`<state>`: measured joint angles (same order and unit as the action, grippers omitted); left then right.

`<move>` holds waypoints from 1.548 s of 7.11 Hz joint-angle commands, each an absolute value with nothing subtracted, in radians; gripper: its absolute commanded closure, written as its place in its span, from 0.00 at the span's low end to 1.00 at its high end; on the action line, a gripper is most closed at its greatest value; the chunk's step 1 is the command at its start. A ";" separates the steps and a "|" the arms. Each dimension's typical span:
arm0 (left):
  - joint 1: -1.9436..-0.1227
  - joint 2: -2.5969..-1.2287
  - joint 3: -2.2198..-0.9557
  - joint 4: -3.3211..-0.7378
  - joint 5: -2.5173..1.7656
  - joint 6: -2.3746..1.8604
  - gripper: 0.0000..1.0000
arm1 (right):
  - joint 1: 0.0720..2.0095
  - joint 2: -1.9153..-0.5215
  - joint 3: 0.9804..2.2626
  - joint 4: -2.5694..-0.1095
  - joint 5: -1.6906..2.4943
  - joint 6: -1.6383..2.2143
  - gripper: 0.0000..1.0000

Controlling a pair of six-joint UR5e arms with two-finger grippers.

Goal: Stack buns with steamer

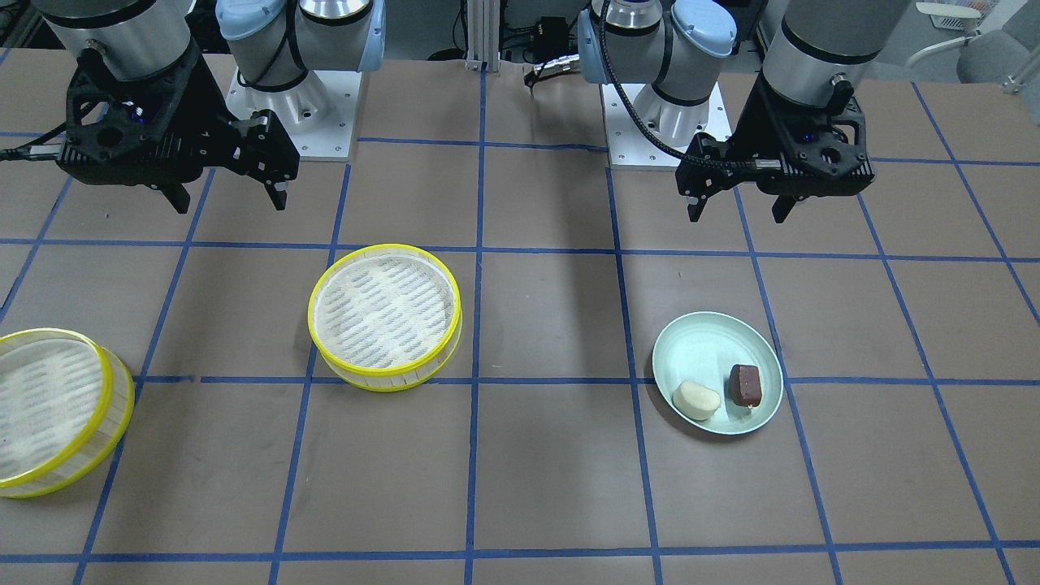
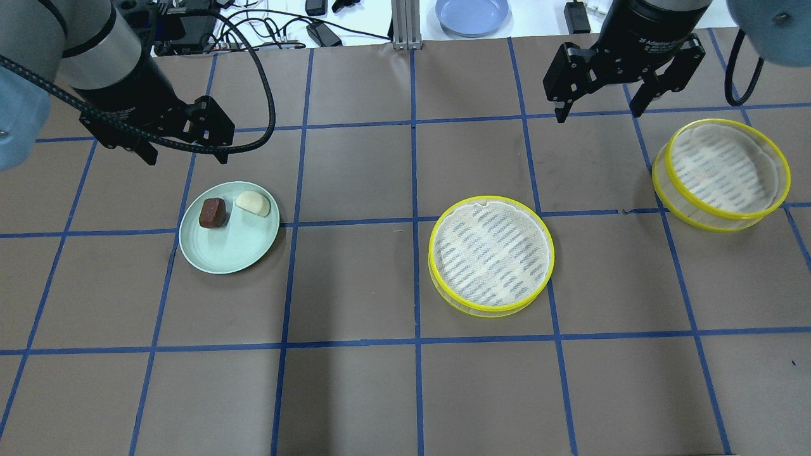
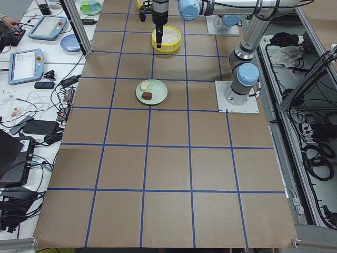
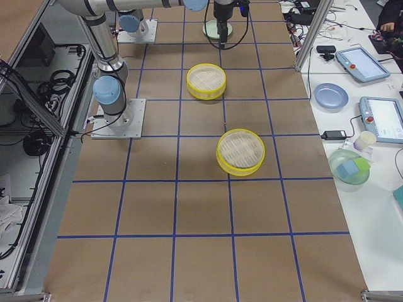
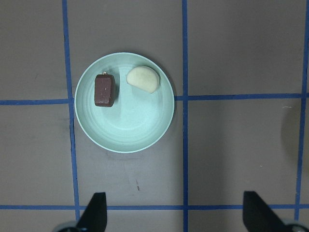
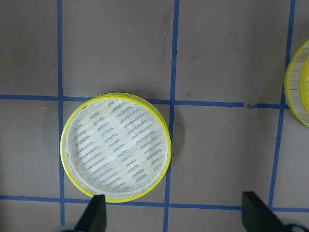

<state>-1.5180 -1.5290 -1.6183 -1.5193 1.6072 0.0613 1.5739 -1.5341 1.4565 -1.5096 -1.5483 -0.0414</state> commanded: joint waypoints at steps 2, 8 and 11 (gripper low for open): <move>-1.517 -1.542 -1.624 -1.513 1.605 0.061 0.00 | 1.575 -1.526 1.456 -1.514 -1.542 -0.041 0.01; -1.415 -1.675 -1.664 -1.315 1.609 0.055 0.00 | 1.569 -1.525 1.454 -1.517 -1.555 -0.043 0.00; -1.411 -1.833 -1.718 -1.126 1.591 0.043 0.00 | 1.505 -1.470 1.376 -1.523 -1.546 -0.141 0.00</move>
